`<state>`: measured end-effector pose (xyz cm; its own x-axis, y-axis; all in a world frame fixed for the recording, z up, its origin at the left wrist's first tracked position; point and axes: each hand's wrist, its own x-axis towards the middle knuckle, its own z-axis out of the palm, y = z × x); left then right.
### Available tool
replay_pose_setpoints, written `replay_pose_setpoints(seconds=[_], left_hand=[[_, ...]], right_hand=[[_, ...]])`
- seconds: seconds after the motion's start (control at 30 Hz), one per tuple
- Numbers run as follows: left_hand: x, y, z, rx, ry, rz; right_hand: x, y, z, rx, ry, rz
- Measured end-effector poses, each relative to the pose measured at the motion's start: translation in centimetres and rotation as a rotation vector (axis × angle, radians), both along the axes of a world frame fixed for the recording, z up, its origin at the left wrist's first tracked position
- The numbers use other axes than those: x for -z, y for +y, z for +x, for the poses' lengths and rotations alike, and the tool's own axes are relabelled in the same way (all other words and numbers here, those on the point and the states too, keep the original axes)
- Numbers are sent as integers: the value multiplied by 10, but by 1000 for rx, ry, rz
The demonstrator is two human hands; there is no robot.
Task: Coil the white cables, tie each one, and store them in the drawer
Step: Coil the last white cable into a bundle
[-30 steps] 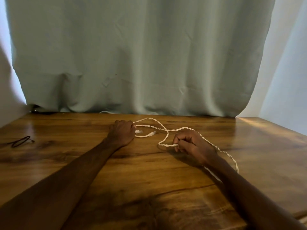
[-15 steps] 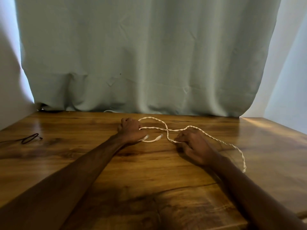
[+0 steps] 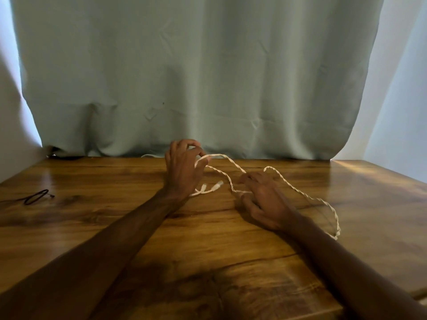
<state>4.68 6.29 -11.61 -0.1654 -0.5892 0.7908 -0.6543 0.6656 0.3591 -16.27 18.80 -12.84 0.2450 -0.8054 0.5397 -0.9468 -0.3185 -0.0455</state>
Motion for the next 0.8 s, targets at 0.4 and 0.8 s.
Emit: replay_pose_setpoints(seconds=[0.4,0.8], left_hand=[[-11,24,-17,580,157,78],[-14,15,-2,556,203,77]], right_hand=[[-9,-27,14,71,-167,-336],[-9,-60,45,-57,-213,128]])
